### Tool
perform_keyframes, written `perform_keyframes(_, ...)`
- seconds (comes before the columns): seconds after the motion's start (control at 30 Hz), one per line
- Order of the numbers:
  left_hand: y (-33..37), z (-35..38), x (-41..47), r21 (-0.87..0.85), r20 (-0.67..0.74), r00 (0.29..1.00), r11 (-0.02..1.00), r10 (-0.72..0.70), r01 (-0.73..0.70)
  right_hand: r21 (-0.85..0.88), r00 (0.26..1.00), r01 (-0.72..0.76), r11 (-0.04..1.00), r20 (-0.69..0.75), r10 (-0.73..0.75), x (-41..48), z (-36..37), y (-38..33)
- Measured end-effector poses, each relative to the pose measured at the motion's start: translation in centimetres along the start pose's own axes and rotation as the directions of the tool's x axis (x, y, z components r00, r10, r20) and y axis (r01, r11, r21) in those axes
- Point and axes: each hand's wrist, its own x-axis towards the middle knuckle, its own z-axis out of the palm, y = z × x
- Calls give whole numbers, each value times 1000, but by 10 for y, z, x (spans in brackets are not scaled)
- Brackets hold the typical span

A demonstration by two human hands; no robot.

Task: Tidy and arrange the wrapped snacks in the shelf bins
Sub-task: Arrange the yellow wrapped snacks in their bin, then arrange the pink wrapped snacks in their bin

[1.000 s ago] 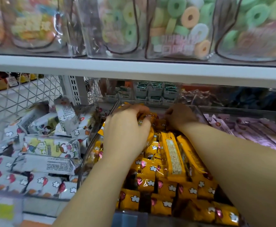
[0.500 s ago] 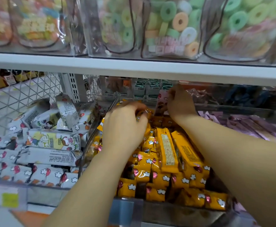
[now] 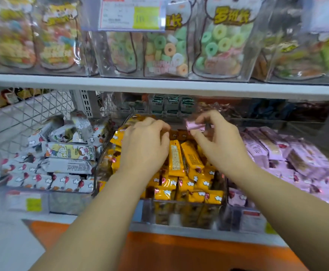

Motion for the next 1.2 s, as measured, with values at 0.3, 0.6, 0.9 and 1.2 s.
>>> perform_keyframes(0.3,68,24,-8,-18,73,988,991,136,-135,-37,992,41,998,-117,-45,-41,-54,29)
perform_keyframes(0.6,118,49,-13,-35,254,950,983,184,-181,-100,980,-126,987,-165,109,-56,-110,68)
perform_keyframes(0.9,125,60,-16,18,357,916,979,184,-204,-367,986,-127,922,56,158,-51,-100,82)
perform_keyframes(1.2,113,46,-18,-61,259,935,971,241,-233,-346,998,-55,937,-46,42,-47,-92,57)
